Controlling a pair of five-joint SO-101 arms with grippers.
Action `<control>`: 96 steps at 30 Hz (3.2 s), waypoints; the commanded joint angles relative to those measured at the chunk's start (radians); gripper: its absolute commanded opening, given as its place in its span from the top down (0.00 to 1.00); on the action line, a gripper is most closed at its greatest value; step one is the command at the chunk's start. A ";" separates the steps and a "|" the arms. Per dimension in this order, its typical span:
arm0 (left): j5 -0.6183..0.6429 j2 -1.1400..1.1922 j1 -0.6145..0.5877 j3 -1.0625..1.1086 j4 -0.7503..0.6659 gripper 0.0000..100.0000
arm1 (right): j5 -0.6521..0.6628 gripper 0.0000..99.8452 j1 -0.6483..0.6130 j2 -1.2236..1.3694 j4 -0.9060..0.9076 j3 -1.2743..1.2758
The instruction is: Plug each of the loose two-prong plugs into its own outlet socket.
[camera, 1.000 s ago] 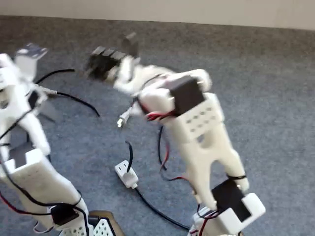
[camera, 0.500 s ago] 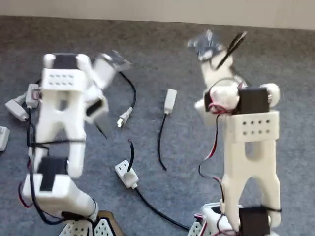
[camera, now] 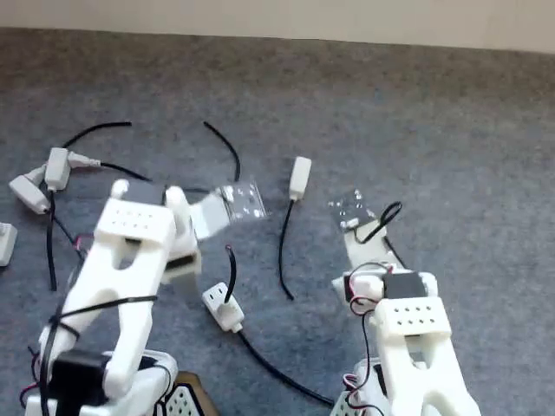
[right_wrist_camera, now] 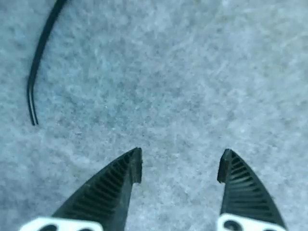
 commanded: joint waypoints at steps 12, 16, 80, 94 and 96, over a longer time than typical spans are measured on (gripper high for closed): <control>-0.051 -0.171 0.291 0.435 -0.624 0.59 | -0.009 0.75 0.007 -0.035 -0.082 0.074; -0.046 -0.171 0.300 0.433 -0.629 0.59 | -0.009 0.75 0.007 -0.035 -0.082 0.074; 1.478 0.624 0.364 -0.328 0.198 0.67 | -0.051 0.75 0.007 -0.030 -0.085 0.074; 1.143 0.849 0.176 -0.627 0.241 0.98 | -0.048 0.75 0.007 -0.028 -0.085 0.074; 1.066 0.816 0.147 -0.627 0.199 1.00 | -0.046 0.75 0.007 -0.028 -0.085 0.074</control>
